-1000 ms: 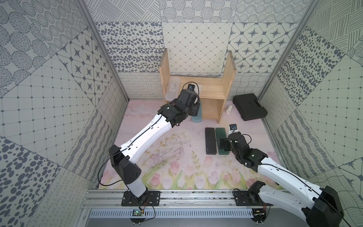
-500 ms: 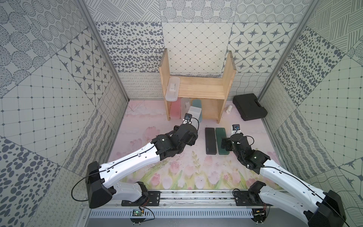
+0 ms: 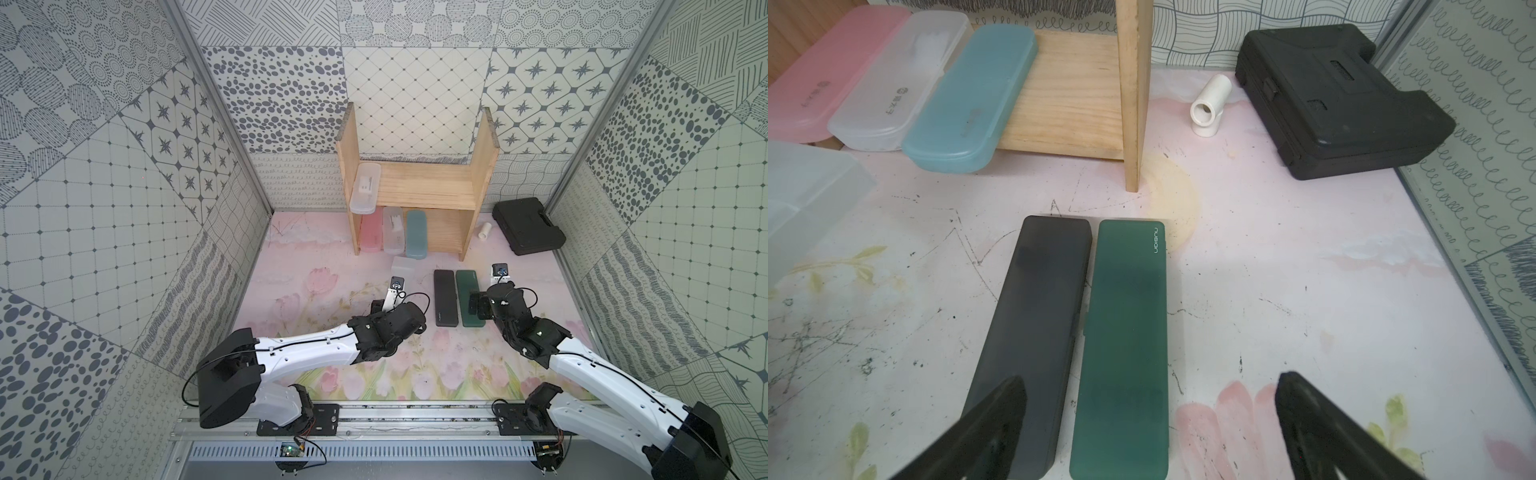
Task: Remove the pencil cases from the shelf
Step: Place the pencil case at the center of the board.
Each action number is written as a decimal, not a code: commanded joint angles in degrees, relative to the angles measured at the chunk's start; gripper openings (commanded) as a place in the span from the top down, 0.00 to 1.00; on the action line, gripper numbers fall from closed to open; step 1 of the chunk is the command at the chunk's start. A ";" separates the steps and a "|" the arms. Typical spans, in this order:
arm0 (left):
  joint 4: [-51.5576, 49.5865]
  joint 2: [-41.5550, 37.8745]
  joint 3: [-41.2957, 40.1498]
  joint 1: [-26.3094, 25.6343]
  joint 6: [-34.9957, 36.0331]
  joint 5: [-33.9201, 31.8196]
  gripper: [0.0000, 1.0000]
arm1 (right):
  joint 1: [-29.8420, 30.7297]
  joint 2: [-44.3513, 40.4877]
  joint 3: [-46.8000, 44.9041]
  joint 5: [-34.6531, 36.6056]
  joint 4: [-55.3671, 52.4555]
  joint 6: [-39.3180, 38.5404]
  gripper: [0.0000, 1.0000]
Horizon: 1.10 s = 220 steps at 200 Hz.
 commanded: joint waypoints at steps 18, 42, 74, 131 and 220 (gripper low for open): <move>17.10 7.60 -2.41 -1.26 -7.83 -5.18 0.33 | -0.21 -1.13 -0.82 0.62 2.20 1.01 0.02; 19.25 12.34 -1.25 -2.06 -9.32 -5.56 0.33 | -0.20 -1.07 -0.81 0.68 2.23 1.01 0.02; 21.43 18.63 1.24 -3.22 -10.54 -7.02 0.33 | -0.30 -0.99 -0.83 0.66 2.22 1.13 0.02; 23.54 26.84 5.44 -3.98 -12.36 -6.41 0.30 | -0.45 -1.55 -1.01 0.94 2.11 1.26 0.02; 20.10 30.83 8.13 -4.09 -16.89 -4.51 0.14 | -0.72 -3.23 -1.34 1.49 1.78 1.50 0.02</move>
